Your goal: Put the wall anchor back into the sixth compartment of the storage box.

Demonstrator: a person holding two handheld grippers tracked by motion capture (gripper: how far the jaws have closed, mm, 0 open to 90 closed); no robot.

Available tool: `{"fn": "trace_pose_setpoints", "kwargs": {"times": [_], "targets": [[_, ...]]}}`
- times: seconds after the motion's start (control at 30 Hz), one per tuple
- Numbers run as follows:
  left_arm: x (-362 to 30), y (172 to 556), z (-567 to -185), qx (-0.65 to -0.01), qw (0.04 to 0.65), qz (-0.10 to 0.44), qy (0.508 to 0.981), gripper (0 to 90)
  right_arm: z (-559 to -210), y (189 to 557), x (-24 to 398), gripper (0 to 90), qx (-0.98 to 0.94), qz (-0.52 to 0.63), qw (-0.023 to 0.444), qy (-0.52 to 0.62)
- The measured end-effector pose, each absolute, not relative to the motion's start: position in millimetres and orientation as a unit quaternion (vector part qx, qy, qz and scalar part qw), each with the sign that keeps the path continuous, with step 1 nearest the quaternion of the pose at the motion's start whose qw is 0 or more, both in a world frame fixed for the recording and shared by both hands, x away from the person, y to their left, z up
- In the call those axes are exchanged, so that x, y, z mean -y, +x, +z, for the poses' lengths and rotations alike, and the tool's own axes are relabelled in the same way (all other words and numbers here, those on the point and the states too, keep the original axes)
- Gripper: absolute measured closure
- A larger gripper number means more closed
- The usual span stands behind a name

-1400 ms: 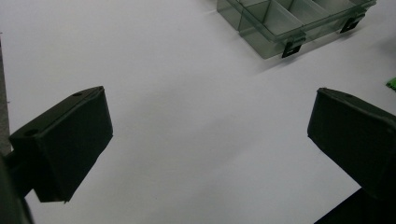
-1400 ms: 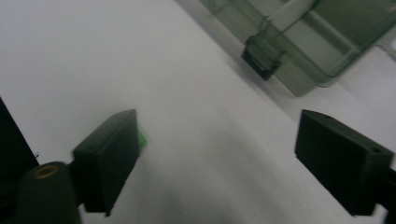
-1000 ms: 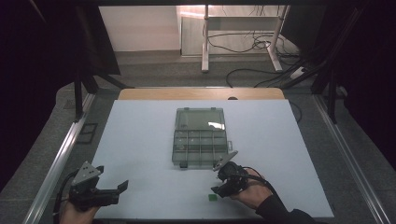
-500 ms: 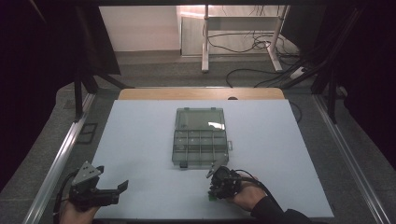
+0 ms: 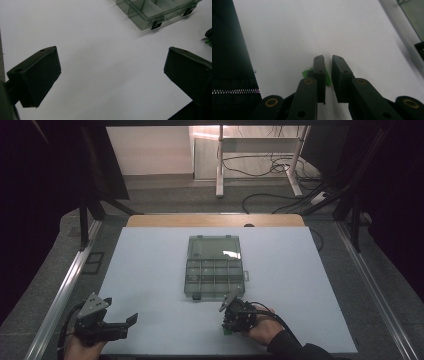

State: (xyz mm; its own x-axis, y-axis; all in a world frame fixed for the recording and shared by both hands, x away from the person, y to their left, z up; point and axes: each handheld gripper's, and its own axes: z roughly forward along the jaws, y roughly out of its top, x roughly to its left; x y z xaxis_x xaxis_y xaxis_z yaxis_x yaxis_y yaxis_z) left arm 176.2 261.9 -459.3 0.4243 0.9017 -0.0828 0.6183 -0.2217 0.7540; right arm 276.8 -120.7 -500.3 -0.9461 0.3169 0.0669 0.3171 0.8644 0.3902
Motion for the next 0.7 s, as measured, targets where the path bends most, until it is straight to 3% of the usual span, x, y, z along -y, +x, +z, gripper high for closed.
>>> {"fn": "trace_pose_setpoints", "kwargs": {"times": [0.7], "targets": [[-260, 177, -460, -0.499, 0.364, 0.19, 0.763, 1.8, -490, 282, 126, 84.1, 0.96, -0.218, -0.011, -0.174]]}}
